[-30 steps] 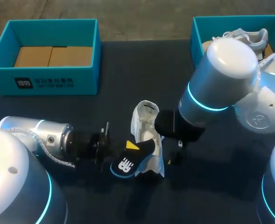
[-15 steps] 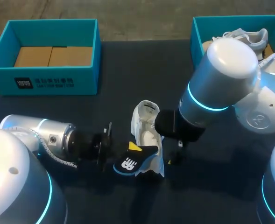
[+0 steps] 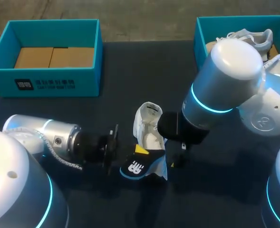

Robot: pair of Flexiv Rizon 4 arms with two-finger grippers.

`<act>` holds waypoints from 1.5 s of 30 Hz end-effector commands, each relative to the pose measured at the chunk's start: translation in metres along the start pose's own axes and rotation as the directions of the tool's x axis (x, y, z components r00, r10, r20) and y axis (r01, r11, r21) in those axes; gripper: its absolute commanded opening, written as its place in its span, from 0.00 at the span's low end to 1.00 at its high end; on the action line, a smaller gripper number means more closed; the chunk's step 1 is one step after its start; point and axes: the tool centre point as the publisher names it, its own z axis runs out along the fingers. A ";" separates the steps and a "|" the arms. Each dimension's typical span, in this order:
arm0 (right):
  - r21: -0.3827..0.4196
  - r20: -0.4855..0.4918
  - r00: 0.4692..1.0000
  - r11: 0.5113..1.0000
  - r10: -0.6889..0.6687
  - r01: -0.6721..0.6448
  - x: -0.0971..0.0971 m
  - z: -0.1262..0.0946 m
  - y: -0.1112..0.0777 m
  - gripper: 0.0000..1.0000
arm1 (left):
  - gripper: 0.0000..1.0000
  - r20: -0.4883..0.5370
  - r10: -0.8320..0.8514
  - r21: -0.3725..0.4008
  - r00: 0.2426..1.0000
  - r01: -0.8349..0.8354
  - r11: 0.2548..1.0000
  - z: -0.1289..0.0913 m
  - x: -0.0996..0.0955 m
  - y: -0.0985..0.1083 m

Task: Take the shoe out of the shoebox, open the shoe tongue, remove and reinsert the insole, then place the shoe into the shoebox

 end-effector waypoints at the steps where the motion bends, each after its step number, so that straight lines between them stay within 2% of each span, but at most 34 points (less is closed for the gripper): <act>1: 0.002 0.002 1.000 1.000 0.000 0.000 0.001 0.001 0.000 1.00 | 0.00 -0.001 -0.001 -0.001 1.000 0.001 1.000 0.005 -0.001 0.003; 11: 0.002 0.002 1.000 1.000 0.000 0.000 0.001 0.001 0.000 1.00 | 0.00 -0.022 -0.013 0.005 1.000 0.013 1.000 0.010 0.002 0.006; 22: 0.002 0.002 1.000 1.000 0.000 0.000 0.001 0.001 0.000 1.00 | 0.00 -0.028 -0.012 -0.006 1.000 0.012 1.000 0.007 0.002 0.011; 45: 0.002 0.002 1.000 1.000 0.000 0.000 0.001 0.001 0.000 1.00 | 0.00 -0.011 0.035 -0.071 0.999 -0.036 0.997 0.004 0.000 0.030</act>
